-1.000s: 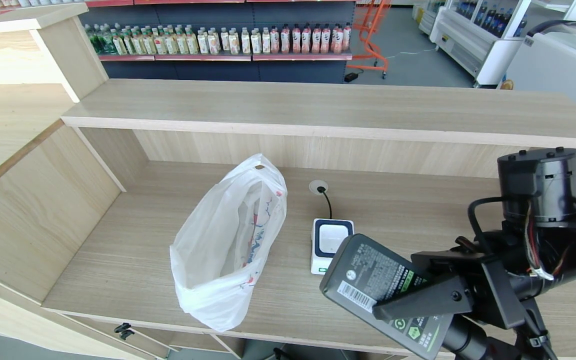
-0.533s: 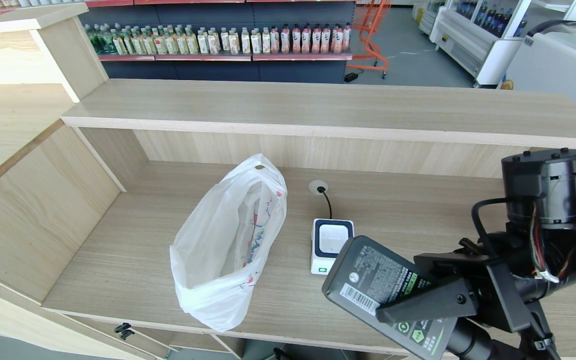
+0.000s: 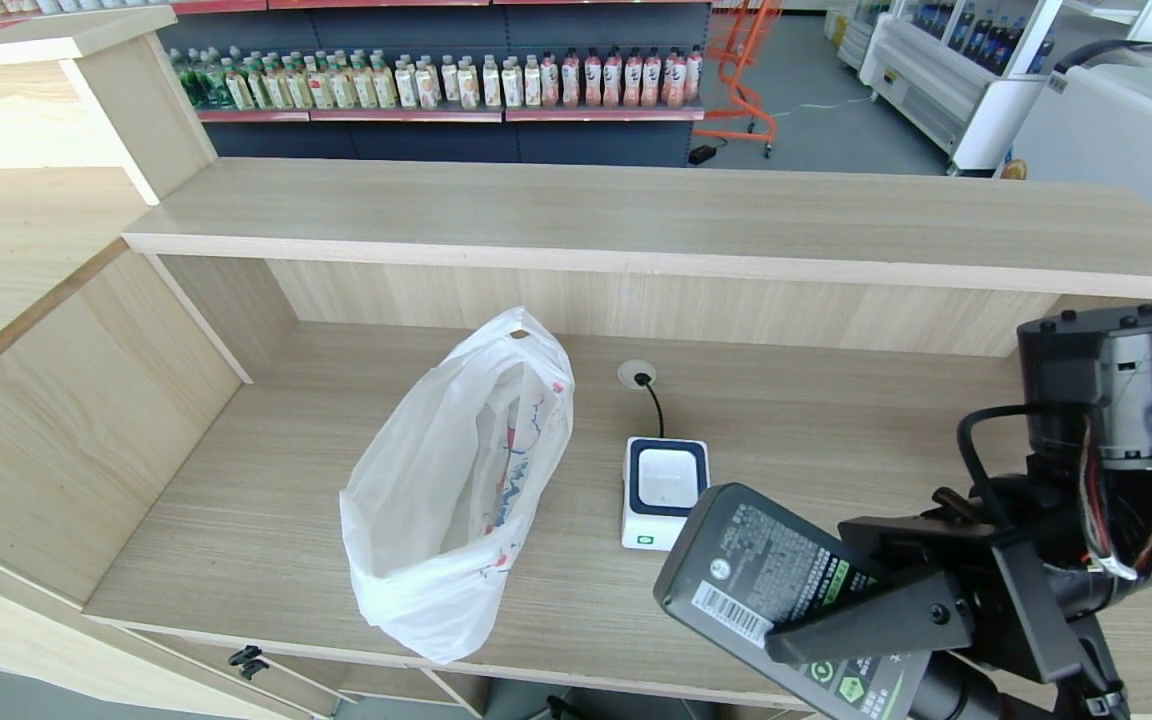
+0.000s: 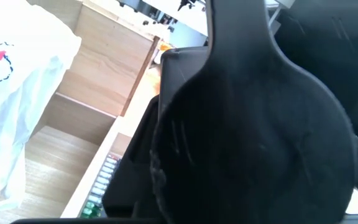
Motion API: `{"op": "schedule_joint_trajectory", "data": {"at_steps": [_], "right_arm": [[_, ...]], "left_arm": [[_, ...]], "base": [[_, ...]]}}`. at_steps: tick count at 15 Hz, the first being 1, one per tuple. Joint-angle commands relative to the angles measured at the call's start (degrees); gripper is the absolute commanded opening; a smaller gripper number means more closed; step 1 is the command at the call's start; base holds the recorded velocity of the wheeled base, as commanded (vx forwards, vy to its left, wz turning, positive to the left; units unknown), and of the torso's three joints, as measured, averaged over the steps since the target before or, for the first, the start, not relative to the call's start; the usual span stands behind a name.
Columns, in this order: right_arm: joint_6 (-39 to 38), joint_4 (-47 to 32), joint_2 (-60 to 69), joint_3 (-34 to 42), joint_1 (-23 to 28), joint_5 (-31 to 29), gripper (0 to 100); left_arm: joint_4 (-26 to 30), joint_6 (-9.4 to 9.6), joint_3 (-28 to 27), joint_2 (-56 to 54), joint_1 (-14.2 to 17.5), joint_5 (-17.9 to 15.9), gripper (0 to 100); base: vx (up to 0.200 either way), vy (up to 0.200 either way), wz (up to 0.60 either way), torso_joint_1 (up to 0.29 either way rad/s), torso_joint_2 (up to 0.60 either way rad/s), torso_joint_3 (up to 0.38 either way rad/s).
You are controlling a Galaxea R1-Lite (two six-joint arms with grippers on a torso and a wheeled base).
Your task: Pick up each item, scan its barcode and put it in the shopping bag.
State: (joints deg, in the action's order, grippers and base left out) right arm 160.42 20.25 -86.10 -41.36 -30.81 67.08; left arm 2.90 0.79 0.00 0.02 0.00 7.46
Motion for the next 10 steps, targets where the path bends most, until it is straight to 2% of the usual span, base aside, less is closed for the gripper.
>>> {"op": "schedule_joint_trajectory", "data": {"at_steps": [1,3,6,7,8,10], "right_arm": [[2.27,0.05,0.15,0.23,0.04,0.06,0],[1.65,-0.47,0.41,0.32,0.13,-0.02,0],[-22.16,-5.75,3.66,1.90,3.21,-0.38,0],[-31.13,-6.63,4.72,4.45,7.34,-0.82,0],[-35.96,-6.71,6.47,5.59,11.65,-0.90,0],[-40.18,-6.63,12.01,8.67,27.03,-2.05,0]], "left_arm": [[0.00,0.00,0.00,-0.02,0.00,0.01,100],[0.00,0.00,0.00,-0.02,0.00,0.01,100],[0.00,0.00,0.00,-0.02,0.00,0.01,100],[0.00,0.00,0.00,-0.02,0.00,0.01,100],[0.00,0.00,0.00,-0.02,0.00,0.01,100],[0.00,0.00,0.00,-0.02,0.00,0.01,100]], "base": [[0.000,0.000,0.00,0.000,0.00,0.000],[0.000,0.000,0.00,0.000,0.00,0.000],[0.000,0.000,0.00,0.000,0.00,0.000],[0.000,0.000,0.00,0.000,0.00,0.000],[0.000,0.000,0.00,0.000,0.00,0.000],[0.000,0.000,0.00,0.000,0.00,0.000]]}}
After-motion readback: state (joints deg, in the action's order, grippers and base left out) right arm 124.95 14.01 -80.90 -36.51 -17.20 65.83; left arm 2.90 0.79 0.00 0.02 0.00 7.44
